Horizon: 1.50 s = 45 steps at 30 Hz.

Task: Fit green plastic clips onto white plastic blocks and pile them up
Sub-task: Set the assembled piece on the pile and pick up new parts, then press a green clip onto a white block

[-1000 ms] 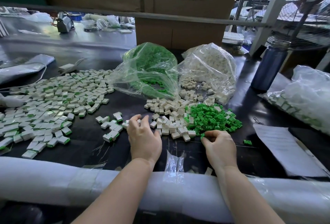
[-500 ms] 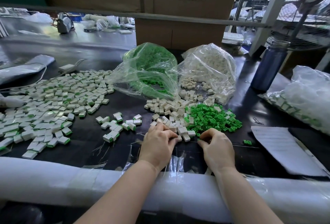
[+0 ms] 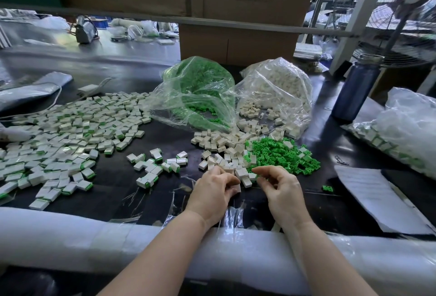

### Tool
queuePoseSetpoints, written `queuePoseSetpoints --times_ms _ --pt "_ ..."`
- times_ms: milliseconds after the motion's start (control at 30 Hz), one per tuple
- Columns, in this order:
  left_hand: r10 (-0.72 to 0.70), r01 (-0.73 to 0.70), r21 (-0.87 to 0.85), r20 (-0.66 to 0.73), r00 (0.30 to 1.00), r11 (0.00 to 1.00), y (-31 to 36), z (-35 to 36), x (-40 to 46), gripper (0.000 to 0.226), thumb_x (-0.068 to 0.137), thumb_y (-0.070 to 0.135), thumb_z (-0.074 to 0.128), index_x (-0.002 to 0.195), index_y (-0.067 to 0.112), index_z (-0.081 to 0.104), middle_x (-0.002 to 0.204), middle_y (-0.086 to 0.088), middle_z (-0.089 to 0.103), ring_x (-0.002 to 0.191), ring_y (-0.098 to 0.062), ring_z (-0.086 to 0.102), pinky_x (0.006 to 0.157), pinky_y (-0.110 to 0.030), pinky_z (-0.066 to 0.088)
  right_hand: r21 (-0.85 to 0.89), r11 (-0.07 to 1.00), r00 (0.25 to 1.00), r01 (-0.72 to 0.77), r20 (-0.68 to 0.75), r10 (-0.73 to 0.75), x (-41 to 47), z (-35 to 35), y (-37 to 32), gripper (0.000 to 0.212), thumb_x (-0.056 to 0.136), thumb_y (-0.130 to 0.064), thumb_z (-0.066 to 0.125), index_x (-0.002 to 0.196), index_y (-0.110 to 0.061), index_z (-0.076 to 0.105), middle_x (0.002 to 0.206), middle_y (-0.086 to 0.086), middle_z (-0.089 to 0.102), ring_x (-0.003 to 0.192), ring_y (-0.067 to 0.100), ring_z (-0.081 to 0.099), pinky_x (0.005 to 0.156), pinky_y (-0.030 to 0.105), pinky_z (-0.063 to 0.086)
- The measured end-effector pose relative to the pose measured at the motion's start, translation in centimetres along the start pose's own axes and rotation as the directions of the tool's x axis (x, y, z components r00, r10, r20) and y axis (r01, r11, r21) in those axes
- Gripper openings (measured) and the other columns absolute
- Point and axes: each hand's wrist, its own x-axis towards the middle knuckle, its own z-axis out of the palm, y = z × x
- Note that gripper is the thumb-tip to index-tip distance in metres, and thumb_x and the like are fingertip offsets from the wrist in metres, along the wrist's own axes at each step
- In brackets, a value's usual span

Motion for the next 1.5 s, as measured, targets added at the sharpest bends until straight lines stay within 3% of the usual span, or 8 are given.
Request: queuePoseSetpoints --times_ms 233,400,533,700,967,1167,1267,1500 --pt "0.027 -0.025 -0.254 0.003 1.0 0.967 -0.19 -0.14 -0.17 0.012 0.087 0.015 0.064 0.089 0.026 0.062 0.087 0.014 0.059 0.083 -0.002 0.057 0.078 -0.005 0.041 0.205 0.978 0.999 -0.035 0.029 0.03 -0.09 -0.39 -0.57 0.02 0.081 0.003 0.067 0.08 -0.017 0.067 0.078 -0.001 0.068 0.072 0.002 0.062 0.07 0.01 0.048" --pt "-0.021 0.03 -0.451 0.023 0.999 0.892 -0.13 -0.28 -0.06 0.022 0.084 0.012 0.067 0.082 0.033 0.06 0.082 0.011 0.066 0.079 -0.004 0.062 0.08 -0.014 0.048 0.244 0.968 0.996 -0.056 0.088 0.035 -0.21 -0.36 -0.72 0.015 0.078 0.004 0.069 0.08 -0.011 0.066 0.076 0.003 0.068 0.067 0.002 0.062 0.067 0.012 0.05" --pt "-0.043 0.064 -0.52 0.052 0.998 0.852 -0.14 -0.31 -0.02 0.016 0.084 0.014 0.067 0.082 0.029 0.061 0.084 0.002 0.068 0.079 -0.009 0.063 0.081 -0.02 0.05 0.21 0.975 0.993 -0.067 0.113 0.044 -0.34 -0.09 -0.71 0.015 0.084 -0.001 0.065 0.081 -0.016 0.062 0.077 0.01 0.067 0.07 0.015 0.063 0.067 0.023 0.054" --pt "-0.026 0.069 -0.54 0.086 0.996 0.839 -0.07 -0.35 -0.05 0.011 0.087 0.014 0.063 0.086 0.025 0.061 0.082 0.002 0.067 0.082 -0.013 0.064 0.084 -0.024 0.05 0.248 0.969 0.991 -0.019 0.132 -0.015 -0.52 -0.16 -0.87 0.024 0.086 0.002 0.059 0.084 -0.018 0.071 0.065 -0.009 0.066 0.059 0.002 0.055 0.06 0.014 0.048" --pt "-0.003 0.038 -0.493 0.071 0.997 0.869 -0.08 -0.53 -0.13 0.02 0.084 0.015 0.066 0.079 0.035 0.062 0.079 0.012 0.065 0.076 0.001 0.06 0.074 -0.009 0.045 0.18 0.984 0.991 0.013 0.128 -0.037 -0.42 -0.11 -0.74 0.017 0.077 0.003 0.07 0.075 -0.014 0.07 0.072 -0.001 0.07 0.069 0.006 0.064 0.07 0.015 0.051" --pt "-0.022 0.048 -0.534 0.056 0.998 0.844 -0.27 -0.47 0.03 0.018 0.084 0.01 0.066 0.083 0.028 0.065 0.084 0.007 0.067 0.084 -0.008 0.063 0.081 -0.015 0.048 0.186 0.983 0.987 -0.004 0.158 -0.026 -0.32 -0.07 -0.58 0.022 0.08 0.002 0.067 0.077 -0.018 0.072 0.073 -0.001 0.072 0.072 0.008 0.066 0.071 0.019 0.053" --pt "-0.025 0.055 -0.546 0.063 0.998 0.836 -0.23 -0.48 0.06 0.015 0.083 0.009 0.067 0.084 0.025 0.065 0.085 0.004 0.068 0.083 -0.009 0.064 0.08 -0.016 0.049 0.216 0.976 0.988 -0.04 0.156 0.006 -0.3 0.01 -0.5 0.018 0.079 0.003 0.068 0.077 -0.015 0.072 0.073 0.004 0.072 0.069 0.012 0.066 0.068 0.026 0.056" --pt "-0.041 0.068 -0.589 0.059 0.997 0.805 -0.06 -0.66 -0.01 0.02 0.082 0.004 0.067 0.078 0.024 0.065 0.081 0.0 0.068 0.077 -0.009 0.063 0.074 -0.014 0.05 0.231 0.972 0.98 -0.044 0.199 -0.003 -0.3 0.11 -0.38 0.017 0.08 0.004 0.066 0.077 -0.011 0.072 0.074 0.007 0.071 0.066 0.01 0.064 0.062 0.023 0.054"
